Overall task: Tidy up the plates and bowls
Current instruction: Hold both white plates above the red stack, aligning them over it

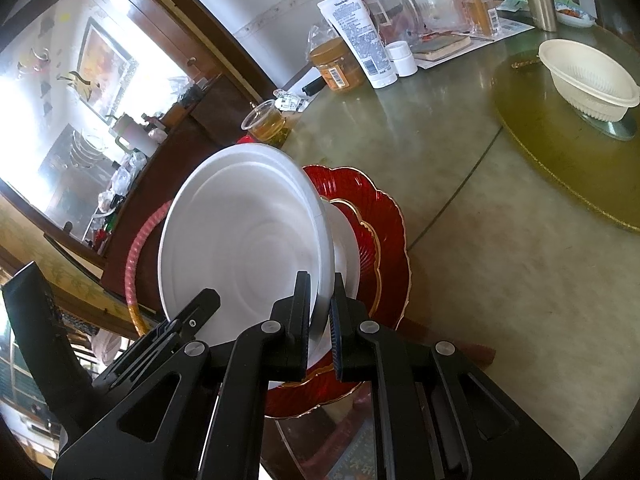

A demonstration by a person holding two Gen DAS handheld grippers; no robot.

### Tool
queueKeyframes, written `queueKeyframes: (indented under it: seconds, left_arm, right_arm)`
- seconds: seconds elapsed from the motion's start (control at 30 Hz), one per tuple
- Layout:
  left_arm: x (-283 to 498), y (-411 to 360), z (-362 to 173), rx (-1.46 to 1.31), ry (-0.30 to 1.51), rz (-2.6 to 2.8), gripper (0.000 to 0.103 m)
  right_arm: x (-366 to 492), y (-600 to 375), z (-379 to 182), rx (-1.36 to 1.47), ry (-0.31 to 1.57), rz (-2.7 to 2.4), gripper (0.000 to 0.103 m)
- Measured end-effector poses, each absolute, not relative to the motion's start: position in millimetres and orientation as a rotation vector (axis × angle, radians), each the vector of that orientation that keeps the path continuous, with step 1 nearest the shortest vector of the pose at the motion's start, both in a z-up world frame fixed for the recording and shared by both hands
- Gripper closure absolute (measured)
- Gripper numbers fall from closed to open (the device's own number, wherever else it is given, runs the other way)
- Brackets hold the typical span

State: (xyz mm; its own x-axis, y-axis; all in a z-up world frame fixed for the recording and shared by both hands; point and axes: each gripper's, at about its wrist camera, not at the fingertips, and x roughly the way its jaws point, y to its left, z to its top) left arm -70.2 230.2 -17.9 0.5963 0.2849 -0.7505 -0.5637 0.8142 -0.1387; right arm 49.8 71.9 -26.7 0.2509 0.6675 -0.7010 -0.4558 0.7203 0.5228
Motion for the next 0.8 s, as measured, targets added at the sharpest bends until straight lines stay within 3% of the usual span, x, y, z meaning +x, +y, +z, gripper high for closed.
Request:
queueKeyframes:
  seconds: [0.8]
  left_arm:
    - [-70.2,229.3,-15.5,-0.389,0.788,0.519,0.088]
  right_arm:
    - [51.1,70.3,-27.8,0.240,1.078,0.784,0.094]
